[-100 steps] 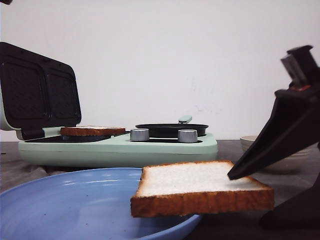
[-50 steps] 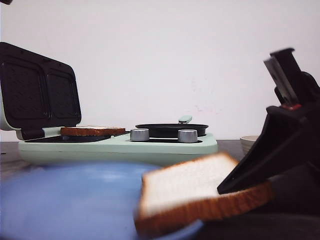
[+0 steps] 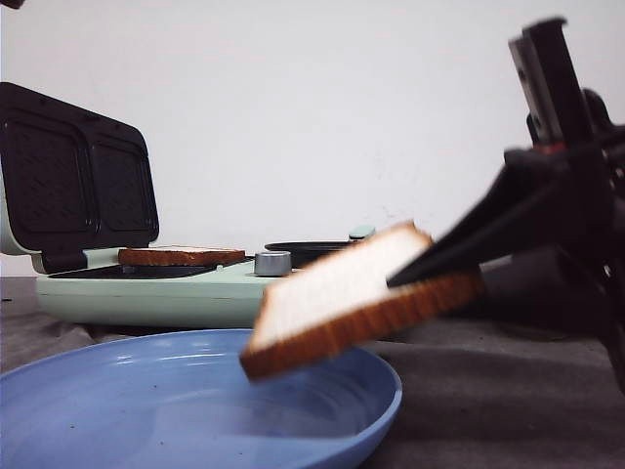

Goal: Make breakfast with bread and shrimp

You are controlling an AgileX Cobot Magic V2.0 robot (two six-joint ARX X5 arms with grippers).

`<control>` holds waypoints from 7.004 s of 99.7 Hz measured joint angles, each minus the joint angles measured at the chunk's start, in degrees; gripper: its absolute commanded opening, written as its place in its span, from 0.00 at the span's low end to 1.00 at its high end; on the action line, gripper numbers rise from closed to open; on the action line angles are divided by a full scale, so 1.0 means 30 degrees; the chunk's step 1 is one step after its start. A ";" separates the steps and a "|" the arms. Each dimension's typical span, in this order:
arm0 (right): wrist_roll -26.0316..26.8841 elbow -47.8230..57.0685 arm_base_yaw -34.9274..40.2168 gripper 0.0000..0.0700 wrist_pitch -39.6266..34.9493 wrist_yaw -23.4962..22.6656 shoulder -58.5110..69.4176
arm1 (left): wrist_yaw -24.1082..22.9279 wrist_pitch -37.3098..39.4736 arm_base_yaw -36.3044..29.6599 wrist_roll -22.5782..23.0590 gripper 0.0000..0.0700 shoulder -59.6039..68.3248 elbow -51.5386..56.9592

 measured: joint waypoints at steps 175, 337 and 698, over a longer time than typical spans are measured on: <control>-0.2098 2.4523 0.2710 0.00 -0.8845 0.3344 1.5795 | -0.2353 0.0291 0.0000 -0.0444 0.68 -0.2732 0.0029; -0.6586 2.5798 0.4102 0.30 -1.4076 0.9020 1.6138 | -0.2368 0.0291 0.0000 -0.0437 0.68 -0.2732 0.0029; -1.4382 0.7512 0.2674 0.01 -1.9562 1.6065 -1.3049 | -0.3461 -0.1362 0.0000 -0.0168 0.68 -0.2725 0.0029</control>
